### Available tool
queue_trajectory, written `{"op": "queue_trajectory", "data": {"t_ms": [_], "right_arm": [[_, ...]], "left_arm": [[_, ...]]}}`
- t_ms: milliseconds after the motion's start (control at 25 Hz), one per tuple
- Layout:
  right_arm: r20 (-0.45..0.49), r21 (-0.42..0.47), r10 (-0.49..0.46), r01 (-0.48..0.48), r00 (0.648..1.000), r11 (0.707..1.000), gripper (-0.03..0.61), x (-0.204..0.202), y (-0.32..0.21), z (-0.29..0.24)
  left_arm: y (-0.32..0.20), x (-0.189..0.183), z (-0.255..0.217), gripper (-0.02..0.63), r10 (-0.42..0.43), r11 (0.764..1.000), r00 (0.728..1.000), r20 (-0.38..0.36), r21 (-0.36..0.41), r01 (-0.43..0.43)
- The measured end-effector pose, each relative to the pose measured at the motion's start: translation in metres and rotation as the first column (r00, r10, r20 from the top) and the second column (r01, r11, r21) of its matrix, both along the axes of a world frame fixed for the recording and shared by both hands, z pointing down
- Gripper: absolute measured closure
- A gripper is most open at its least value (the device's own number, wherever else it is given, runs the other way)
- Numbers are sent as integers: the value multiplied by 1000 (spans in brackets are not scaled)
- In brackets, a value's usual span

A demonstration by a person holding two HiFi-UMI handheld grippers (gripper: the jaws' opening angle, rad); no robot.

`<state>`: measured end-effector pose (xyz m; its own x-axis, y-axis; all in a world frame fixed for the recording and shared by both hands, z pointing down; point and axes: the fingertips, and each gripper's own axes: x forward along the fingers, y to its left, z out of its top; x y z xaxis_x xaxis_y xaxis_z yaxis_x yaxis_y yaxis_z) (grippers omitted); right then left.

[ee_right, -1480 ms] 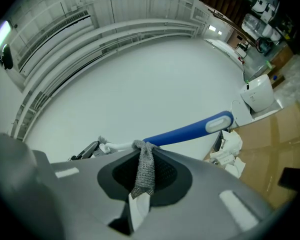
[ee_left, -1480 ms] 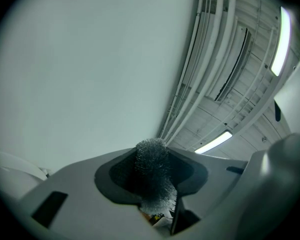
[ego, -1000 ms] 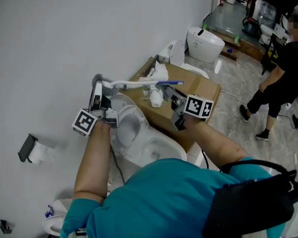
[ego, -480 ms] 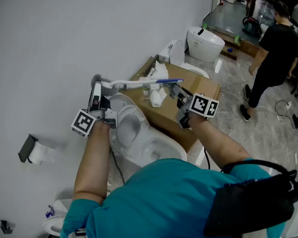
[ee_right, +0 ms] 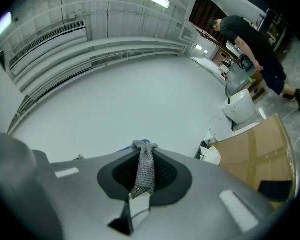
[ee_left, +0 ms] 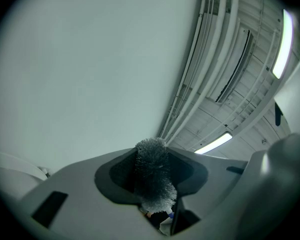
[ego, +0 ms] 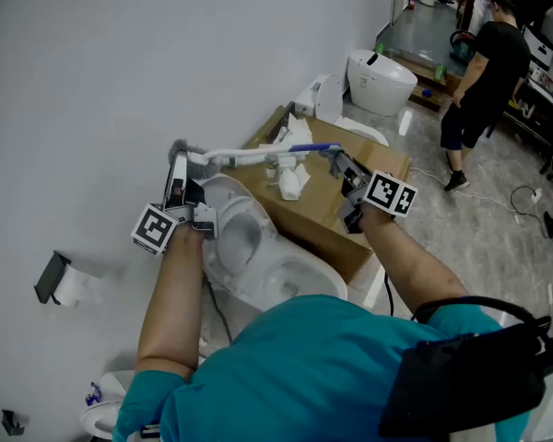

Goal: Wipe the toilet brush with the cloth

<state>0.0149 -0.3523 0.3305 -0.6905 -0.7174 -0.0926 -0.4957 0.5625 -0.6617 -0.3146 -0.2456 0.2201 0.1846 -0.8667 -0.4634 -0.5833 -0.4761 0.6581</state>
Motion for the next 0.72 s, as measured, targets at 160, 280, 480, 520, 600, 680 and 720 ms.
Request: {"op": "queue_trajectory", "data": {"t_ms": [160, 280, 480, 520, 600, 680, 720], "right_arm": [[0, -6, 38, -38, 999, 999, 557, 14, -7, 4], [11, -7, 87, -86, 996, 996, 557, 33, -16, 2], [-20, 43, 86, -85, 996, 995, 557, 67, -21, -11], [-49, 57, 44, -41, 998, 998, 557, 65, -14, -11], [-127, 77, -49, 59, 991, 995, 557, 55, 3, -5], [-199, 87, -123, 143, 972, 986, 557, 43, 21, 6], [-225, 87, -155, 179, 962, 980, 557, 36, 30, 12]], "left_arm": [[1, -2, 0, 457, -3, 1000, 1000, 5, 0, 3], [3, -6, -1, 457, -7, 1000, 1000, -5, 1, 7], [9, -9, 6, 459, -25, 1000, 995, 92, -10, 26], [12, -9, 11, 457, -27, 999, 990, 139, -21, 30], [17, -8, 19, 457, -37, 998, 969, 246, -43, 49], [23, -7, 29, 457, -42, 996, 936, 349, -63, 68], [26, -4, 35, 457, -34, 995, 920, 390, -75, 68]]}}
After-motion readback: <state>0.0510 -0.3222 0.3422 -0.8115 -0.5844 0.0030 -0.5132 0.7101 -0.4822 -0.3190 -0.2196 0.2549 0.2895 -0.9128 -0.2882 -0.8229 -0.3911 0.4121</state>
